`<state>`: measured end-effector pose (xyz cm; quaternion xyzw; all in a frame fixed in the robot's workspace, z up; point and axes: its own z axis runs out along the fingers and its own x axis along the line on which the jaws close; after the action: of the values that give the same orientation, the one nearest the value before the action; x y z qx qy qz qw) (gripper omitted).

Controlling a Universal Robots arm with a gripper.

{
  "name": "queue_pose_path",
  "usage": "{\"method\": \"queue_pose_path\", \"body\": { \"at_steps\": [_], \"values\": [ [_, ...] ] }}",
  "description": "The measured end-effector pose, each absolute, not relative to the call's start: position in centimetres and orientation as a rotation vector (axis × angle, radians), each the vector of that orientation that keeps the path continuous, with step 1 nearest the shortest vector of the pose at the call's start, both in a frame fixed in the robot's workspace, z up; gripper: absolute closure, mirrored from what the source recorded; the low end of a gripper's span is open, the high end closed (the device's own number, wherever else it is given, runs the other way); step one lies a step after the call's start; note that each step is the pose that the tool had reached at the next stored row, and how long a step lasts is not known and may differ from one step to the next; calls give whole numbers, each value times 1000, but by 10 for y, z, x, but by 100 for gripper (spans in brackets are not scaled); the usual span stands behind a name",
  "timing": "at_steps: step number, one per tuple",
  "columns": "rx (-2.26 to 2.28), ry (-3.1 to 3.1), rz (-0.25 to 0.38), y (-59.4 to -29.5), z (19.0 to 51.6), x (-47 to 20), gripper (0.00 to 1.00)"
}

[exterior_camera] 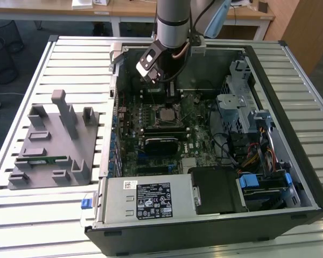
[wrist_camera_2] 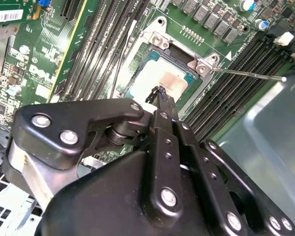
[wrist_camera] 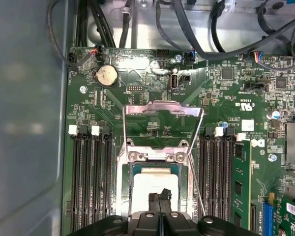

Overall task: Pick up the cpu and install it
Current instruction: 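Place the cpu into insertion slot, then close the cpu cover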

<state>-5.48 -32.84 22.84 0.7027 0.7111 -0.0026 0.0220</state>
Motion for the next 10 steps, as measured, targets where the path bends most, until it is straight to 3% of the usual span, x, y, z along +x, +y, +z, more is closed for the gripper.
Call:
{"method": "queue_pose_path", "body": {
  "at_steps": [10],
  "values": [
    [2177, 2203, -8, -328, 237, -55, 89]
  ]
}}
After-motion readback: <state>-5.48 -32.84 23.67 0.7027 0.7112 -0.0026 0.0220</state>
